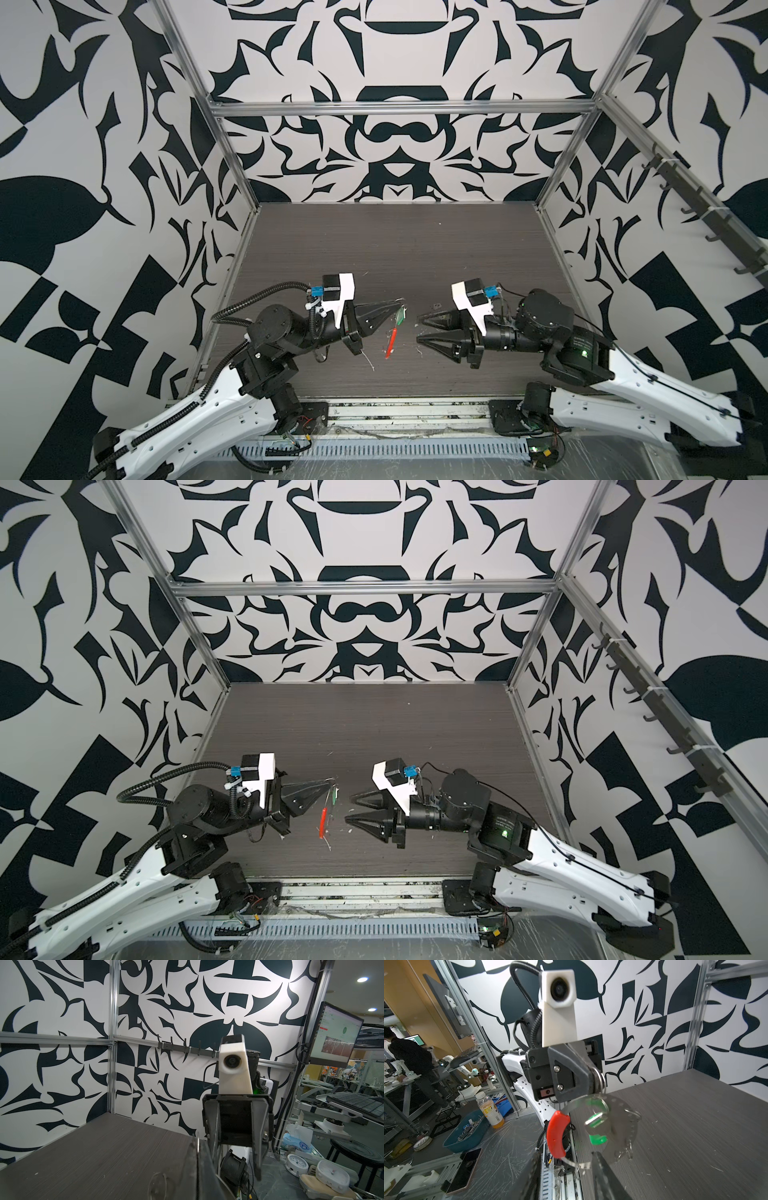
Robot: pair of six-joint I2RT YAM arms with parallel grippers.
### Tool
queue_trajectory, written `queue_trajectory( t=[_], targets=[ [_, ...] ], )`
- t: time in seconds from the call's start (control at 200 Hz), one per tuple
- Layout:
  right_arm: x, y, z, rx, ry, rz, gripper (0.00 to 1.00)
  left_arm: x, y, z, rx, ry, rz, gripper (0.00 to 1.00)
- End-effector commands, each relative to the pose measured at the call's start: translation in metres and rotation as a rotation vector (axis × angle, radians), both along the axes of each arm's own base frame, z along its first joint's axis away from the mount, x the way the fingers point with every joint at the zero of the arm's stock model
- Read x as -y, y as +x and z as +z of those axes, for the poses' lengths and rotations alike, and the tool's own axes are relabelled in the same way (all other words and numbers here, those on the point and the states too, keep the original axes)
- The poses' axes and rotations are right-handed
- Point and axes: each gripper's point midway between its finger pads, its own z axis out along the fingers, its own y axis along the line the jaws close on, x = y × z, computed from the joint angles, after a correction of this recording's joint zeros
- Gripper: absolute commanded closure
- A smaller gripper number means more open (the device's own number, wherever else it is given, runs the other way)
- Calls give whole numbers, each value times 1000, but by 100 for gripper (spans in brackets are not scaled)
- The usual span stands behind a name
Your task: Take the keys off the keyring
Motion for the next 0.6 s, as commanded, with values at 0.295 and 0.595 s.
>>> queue_trajectory(
  t=[0.295,0.595],
  targets=[
    [-1,11,55,101,150,-62,52,3,-12,-1,18,0,-77,100],
    [-9,13,55,100,143,-50,53,6,-16,0,23,1,-106,100]
  ],
)
